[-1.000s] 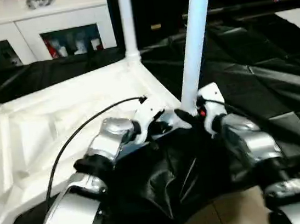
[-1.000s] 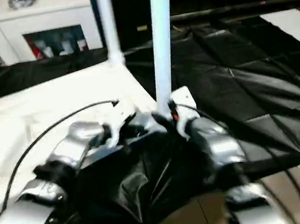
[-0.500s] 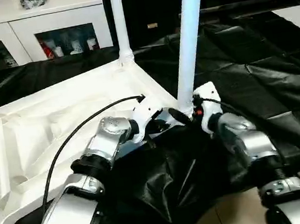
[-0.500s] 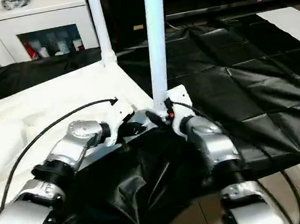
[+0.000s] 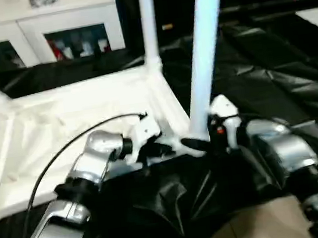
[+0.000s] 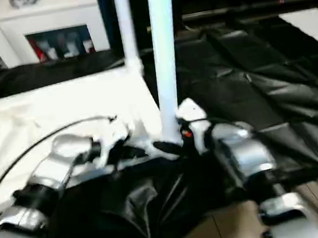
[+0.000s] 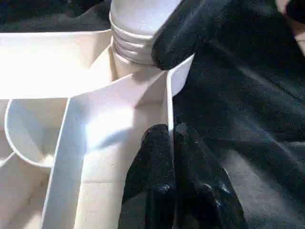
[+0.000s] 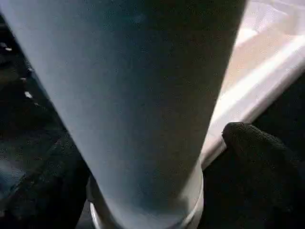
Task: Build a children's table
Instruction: Rotate leg to tighten
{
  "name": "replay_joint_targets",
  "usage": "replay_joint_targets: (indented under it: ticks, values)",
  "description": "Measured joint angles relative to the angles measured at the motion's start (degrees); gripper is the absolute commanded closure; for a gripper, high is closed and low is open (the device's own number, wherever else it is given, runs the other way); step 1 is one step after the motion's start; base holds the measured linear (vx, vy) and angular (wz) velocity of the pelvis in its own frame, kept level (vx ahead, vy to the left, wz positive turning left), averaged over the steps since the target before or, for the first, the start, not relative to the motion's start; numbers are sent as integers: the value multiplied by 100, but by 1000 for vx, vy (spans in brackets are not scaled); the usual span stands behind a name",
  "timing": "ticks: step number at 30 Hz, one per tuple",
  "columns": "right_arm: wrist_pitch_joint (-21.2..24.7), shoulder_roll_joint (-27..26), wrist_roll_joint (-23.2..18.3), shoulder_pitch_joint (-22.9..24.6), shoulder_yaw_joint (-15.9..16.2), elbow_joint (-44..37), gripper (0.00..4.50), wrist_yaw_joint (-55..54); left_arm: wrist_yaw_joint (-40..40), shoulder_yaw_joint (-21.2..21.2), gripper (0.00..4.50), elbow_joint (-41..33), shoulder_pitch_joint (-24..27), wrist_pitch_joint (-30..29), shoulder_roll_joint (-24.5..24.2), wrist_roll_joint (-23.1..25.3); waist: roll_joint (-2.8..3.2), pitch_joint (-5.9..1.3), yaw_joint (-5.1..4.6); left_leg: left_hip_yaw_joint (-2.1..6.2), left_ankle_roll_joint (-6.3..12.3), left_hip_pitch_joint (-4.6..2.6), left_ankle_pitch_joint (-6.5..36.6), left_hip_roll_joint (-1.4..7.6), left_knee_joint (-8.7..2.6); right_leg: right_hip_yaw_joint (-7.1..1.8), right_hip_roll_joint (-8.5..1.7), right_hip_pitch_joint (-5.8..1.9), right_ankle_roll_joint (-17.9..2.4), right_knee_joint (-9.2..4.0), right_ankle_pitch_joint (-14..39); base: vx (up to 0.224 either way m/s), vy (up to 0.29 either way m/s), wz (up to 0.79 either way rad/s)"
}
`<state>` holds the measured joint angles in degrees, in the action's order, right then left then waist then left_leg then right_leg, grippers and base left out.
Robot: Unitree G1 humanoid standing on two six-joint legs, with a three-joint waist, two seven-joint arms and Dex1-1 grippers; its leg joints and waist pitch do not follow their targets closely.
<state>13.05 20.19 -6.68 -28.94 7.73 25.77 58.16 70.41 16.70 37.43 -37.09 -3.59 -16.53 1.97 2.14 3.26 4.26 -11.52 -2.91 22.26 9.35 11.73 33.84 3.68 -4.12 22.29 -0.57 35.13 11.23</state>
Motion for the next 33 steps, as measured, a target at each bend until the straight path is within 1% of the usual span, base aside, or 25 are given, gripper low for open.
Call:
replay_joint_targets:
  ticks: [1, 4, 5, 8, 12, 14, 16, 17, 18, 22, 25, 28, 31, 33]
  values:
    - [5, 31, -25, 3, 16, -47, 35, 92, 53, 2, 450, -29, 25, 0, -23, -5, -1, 0, 12, 0, 1, 0, 0, 0, 0, 1, 0, 0, 0, 0, 0, 0, 0, 0]
    - [12, 39, -60, 15, 31, -83, 45, 238, 102, 8, 450, -89, 56, -2, -69, -9, -1, 0, 30, 0, 1, 0, 0, 0, 0, 0, 0, 2, 0, 1, 0, 0, 0, 0]
    - [18, 39, -73, 21, 35, -91, 72, 266, 117, 8, 450, -125, 73, -7, -91, -9, -1, 0, 34, 0, 1, 1, -1, 0, 0, 0, 0, 2, 0, 1, 0, 0, 0, 0]
    - [41, 44, -154, 57, 53, -115, 82, 364, 146, 14, 450, -213, 115, -31, -109, -9, -1, 0, 51, 0, 1, 2, -1, 0, 0, 0, 0, 4, 1, 1, 1, 0, 0, 0]
    - [60, 43, -204, 146, 73, -210, 122, 371, 174, 27, 450, -229, 126, -42, -99, -10, -1, 0, 64, 0, 1, 4, -1, 0, 0, 0, 0, 6, 2, 0, 1, 0, 0, 0]
    - [72, 38, -219, 155, 83, -223, 124, 385, 139, 26, 450, -228, 125, -43, -91, -8, -2, 0, 64, 0, 1, 4, -1, 0, 1, 0, 0, 6, 2, 1, 1, 0, 0, 0]
    - [78, -23, -212, 199, 48, -213, 154, 222, -82, 23, 450, -145, 76, -116, 5, 26, -1, 0, 71, 0, 1, 2, -1, -1, 2, 0, -3, 4, 2, 5, 1, 0, 0, 0]
    - [80, -58, -204, 204, 15, -199, 154, 131, -155, 23, 450, -98, 41, -147, 50, 43, -1, 0, 69, -1, 1, 2, -1, -3, 2, 0, -5, 5, 2, 7, 1, 0, 0, 0]
    - [80, -126, -174, 205, -29, -162, 154, -25, -276, 19, 450, 0, -22, -202, 130, 67, -1, 0, 71, -1, 1, 0, -1, -6, 2, -1, -8, 3, 2, 9, 1, 0, 0, 0]
    - [7, -508, -11, 3, -361, 325, 191, -1162, -1119, -104, 450, 533, -379, -523, 563, 184, -1, 0, 37, -2, 1, -14, -1, -11, 4, -1, -14, -5, 2, 13, -1, 0, 0, 0]
    - [1, -978, 93, -327, -689, 815, 196, -2388, -1947, -249, 450, 1013, -713, -765, 938, 221, -2, 0, -17, -1, 1, -15, -1, -14, 4, -1, -17, -7, 3, 13, -3, 0, 0, 0]
    - [11, -1404, 96, -607, -1002, 1164, 198, -3472, -2529, -355, 450, 1296, -916, -878, 1193, 220, -1, -1, -91, 0, 1, -11, -1, -17, 4, -1, -19, -8, 3, 9, -4, 0, 0, 0]
    - [-19, -1537, 143, -749, -1056, 1310, 198, -3896, -2739, -404, 450, 1350, -968, -907, 1286, 220, 2, -2, -99, 1, 6, -5, 0, -17, 0, 0, -18, -5, 10, -4, 1, 0, 0, 0]
    - [-97, -1575, 211, -786, -1056, 1369, 198, -3928, -2740, -424, 450, 1351, -968, -897, 1274, 224, 3, -3, -104, 0, 19, -4, -2, -17, -2, 1, -18, -5, 14, -6, 5, 0, 0, 0]
